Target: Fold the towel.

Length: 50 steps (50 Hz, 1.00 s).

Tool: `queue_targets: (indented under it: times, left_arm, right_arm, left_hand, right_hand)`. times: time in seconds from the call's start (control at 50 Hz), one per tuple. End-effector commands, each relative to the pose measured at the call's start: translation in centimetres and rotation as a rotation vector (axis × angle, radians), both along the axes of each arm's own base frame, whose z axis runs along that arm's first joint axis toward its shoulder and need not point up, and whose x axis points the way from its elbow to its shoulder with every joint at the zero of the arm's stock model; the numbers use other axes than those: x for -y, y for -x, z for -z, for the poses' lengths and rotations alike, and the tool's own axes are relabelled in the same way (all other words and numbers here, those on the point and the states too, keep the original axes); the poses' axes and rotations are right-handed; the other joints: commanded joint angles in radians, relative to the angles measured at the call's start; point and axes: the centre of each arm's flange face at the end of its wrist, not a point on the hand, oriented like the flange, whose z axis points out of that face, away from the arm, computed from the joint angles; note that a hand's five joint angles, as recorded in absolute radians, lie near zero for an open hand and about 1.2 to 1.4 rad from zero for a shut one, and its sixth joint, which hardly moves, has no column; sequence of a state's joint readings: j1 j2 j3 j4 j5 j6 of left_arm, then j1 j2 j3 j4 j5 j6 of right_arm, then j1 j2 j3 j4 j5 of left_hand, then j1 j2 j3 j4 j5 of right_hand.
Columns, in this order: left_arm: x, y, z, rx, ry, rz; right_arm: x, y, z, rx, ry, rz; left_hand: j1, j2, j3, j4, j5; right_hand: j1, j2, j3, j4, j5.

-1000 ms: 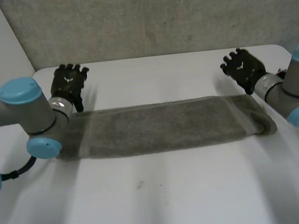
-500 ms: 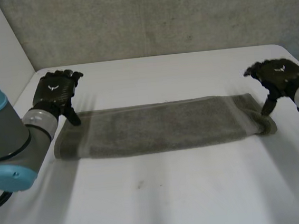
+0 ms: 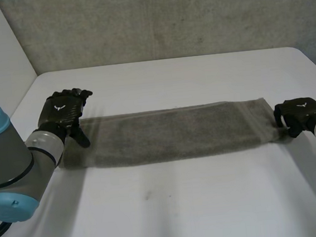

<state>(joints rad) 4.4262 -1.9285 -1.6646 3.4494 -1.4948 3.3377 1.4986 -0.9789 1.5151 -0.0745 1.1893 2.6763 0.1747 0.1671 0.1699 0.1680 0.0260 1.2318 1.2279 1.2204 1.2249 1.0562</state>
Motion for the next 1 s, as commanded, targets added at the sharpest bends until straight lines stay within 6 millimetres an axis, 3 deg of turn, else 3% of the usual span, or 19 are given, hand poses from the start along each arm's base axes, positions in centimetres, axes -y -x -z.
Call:
queue_targets:
  times: [0.02,0.16,0.24,0.26,0.28,0.3,0.32,0.34,0.54,0.62,0.66,0.72,0.74,0.78,0.8,0.9,0.96,1.0]
  left_arm:
    - [0.0,0.0,0.0,0.000,0.001,0.001]
    - [-0.1,-0.1,0.2,0.001,-0.005,0.001]
    - [-0.2,0.0,0.0,0.000,0.000,0.003]
    - [-0.1,0.0,-0.1,-0.001,0.003,0.003]
    - [-0.1,0.0,-0.1,-0.001,0.003,0.003]
    - [-0.1,0.0,-0.1,-0.001,0.003,0.003]
    - [-0.1,0.0,-0.1,-0.001,0.004,0.003]
    - [-0.1,0.0,-0.1,-0.001,0.004,0.003]
    - [-0.4,0.1,0.1,-0.001,0.003,0.006]
    - [-0.3,0.1,0.1,-0.002,0.006,0.006]
    - [-0.4,0.1,0.1,-0.002,0.006,0.007]
    - [-0.5,0.2,0.2,-0.001,0.004,0.011]
    - [-0.5,0.2,0.2,-0.001,0.004,0.011]
    - [-0.5,0.2,0.1,-0.002,0.004,0.012]
    - [-0.5,0.2,0.1,-0.002,0.004,0.012]
    - [-0.5,0.2,0.1,-0.001,0.004,0.011]
    - [-0.6,0.2,0.2,-0.001,0.003,0.012]
    - [-0.5,0.2,0.2,-0.001,0.002,0.012]
  right_arm:
    - [1.4,2.3,-0.1,-0.043,0.020,0.046]
    - [2.1,5.8,-1.8,-0.114,0.068,0.106]
    - [1.8,6.1,-1.6,-0.129,0.045,0.103]
    - [1.4,5.8,-1.5,-0.114,0.017,0.093]
    - [1.4,5.8,-1.5,-0.114,0.016,0.093]
    - [1.1,5.6,-1.4,-0.100,0.002,0.080]
    - [0.9,5.5,-1.3,-0.092,-0.004,0.071]
    - [0.9,5.5,-1.3,-0.092,-0.004,0.071]
    - [1.5,5.3,0.0,-0.085,0.049,0.016]
    - [2.2,5.6,0.6,-0.093,0.065,0.024]
    - [2.4,5.7,0.9,-0.095,0.073,0.024]
    - [3.3,6.0,1.1,-0.117,0.115,0.034]
    - [3.3,6.0,1.1,-0.118,0.115,0.034]
    - [3.7,6.3,1.2,-0.146,0.122,0.040]
    - [3.7,6.3,1.2,-0.146,0.122,0.040]
    - [4.1,7.1,0.1,-0.219,0.155,0.100]
    - [4.6,8.7,-3.3,-0.337,0.248,0.174]
    - [4.6,8.9,-4.4,-0.374,0.277,0.182]
  left_hand:
    - [0.001,0.008,0.005,0.007,-0.025]
    - [0.001,0.008,0.005,0.007,-0.025]
    - [0.001,0.008,0.005,0.007,-0.025]
    - [0.001,0.008,0.005,0.007,-0.025]
    - [0.001,0.008,0.005,0.007,-0.025]
    - [0.001,0.008,0.005,0.007,-0.025]
    - [0.001,0.008,0.005,0.007,-0.025]
    - [0.001,0.008,0.005,0.007,-0.025]
    - [0.001,0.008,0.005,0.007,-0.025]
    - [0.001,0.008,0.005,0.007,-0.025]
    - [0.001,0.008,0.005,0.007,-0.025]
    - [0.001,0.008,0.005,0.007,-0.025]
    - [0.001,0.008,0.005,0.007,-0.025]
    - [0.001,0.008,0.005,0.007,-0.025]
    - [0.001,0.008,0.005,0.007,-0.025]
    - [0.001,0.008,0.005,0.007,-0.025]
    - [0.001,0.008,0.005,0.007,-0.025]
    - [0.001,0.008,0.005,0.007,-0.025]
  right_hand:
    - [0.164,0.168,0.176,0.171,0.165]
    - [0.164,0.168,0.176,0.171,0.165]
    - [0.164,0.168,0.176,0.171,0.165]
    - [-0.230,-0.226,-0.218,-0.223,-0.229]
    - [-0.234,-0.230,-0.222,-0.227,-0.233]
    - [-0.745,-0.741,-0.734,-0.738,-0.744]
    - [-0.986,-0.982,-0.974,-0.979,-0.985]
    - [-0.988,-0.984,-0.977,-0.981,-0.987]
    - [-0.900,-0.896,-0.889,-0.893,-0.899]
    - [-0.736,-0.732,-0.724,-0.729,-0.735]
    - [-0.618,-0.615,-0.607,-0.611,-0.617]
    - [-0.200,-0.196,-0.188,-0.193,-0.199]
    - [-0.199,-0.195,-0.187,-0.192,-0.198]
    - [0.162,0.166,0.174,0.169,0.163]
    - [0.164,0.168,0.176,0.171,0.165]
    - [0.164,0.168,0.176,0.171,0.165]
    - [0.164,0.168,0.176,0.171,0.165]
    - [0.164,0.168,0.176,0.171,0.165]
